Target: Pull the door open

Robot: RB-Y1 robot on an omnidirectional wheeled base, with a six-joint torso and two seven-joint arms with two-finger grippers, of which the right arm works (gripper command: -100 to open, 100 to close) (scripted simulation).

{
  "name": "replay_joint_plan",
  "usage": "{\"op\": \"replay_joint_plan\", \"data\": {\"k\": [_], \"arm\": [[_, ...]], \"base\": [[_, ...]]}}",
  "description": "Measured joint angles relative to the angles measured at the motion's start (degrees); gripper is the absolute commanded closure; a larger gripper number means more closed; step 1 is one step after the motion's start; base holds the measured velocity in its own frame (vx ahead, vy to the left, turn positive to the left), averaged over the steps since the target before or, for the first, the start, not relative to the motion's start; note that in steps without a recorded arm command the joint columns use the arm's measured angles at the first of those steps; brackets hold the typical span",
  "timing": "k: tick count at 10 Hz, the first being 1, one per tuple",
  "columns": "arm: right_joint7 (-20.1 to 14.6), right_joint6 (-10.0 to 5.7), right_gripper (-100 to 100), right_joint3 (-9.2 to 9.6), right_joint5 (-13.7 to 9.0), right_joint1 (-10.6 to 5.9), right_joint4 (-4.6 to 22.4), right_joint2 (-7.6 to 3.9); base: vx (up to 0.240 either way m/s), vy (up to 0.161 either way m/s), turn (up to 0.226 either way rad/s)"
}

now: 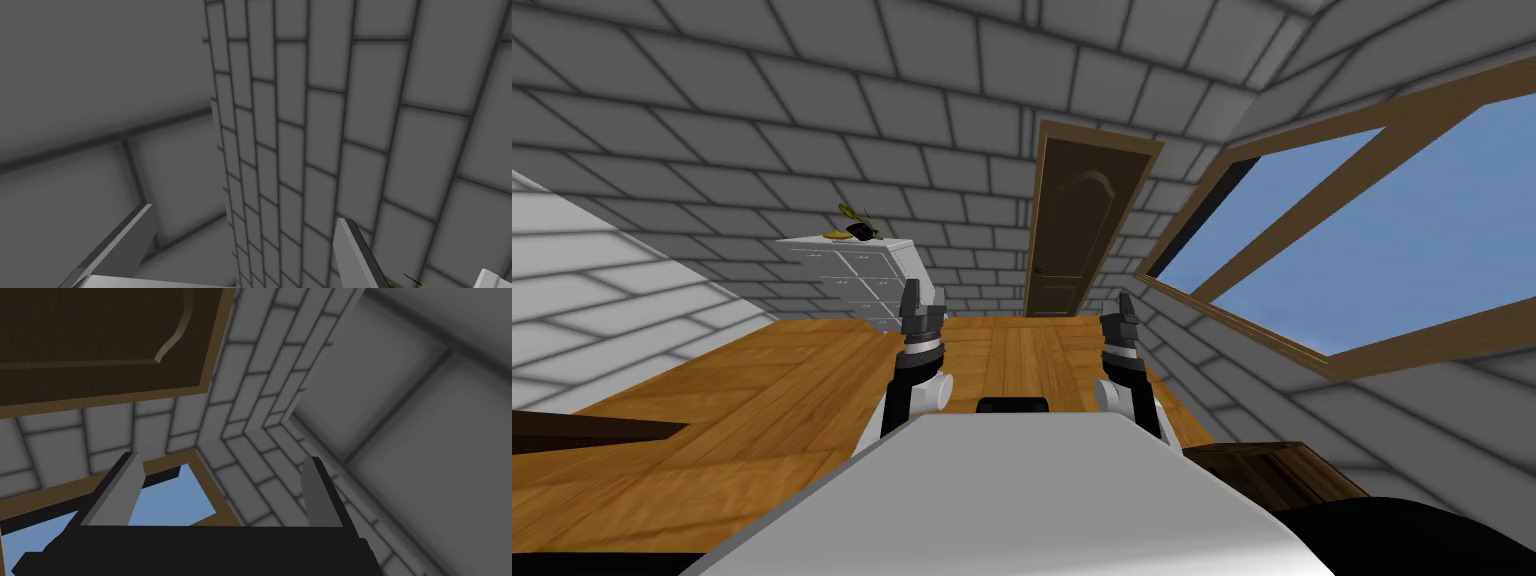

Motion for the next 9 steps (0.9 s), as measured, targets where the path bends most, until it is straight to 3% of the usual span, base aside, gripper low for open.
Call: {"op": "replay_joint_plan", "data": {"k": [9], "arm": [[-2.7, -1.92, -100, -0.86, 1.9, -3.67, 10.6, -2.10]], "base": [[0.151, 0.011, 0.019]]}}
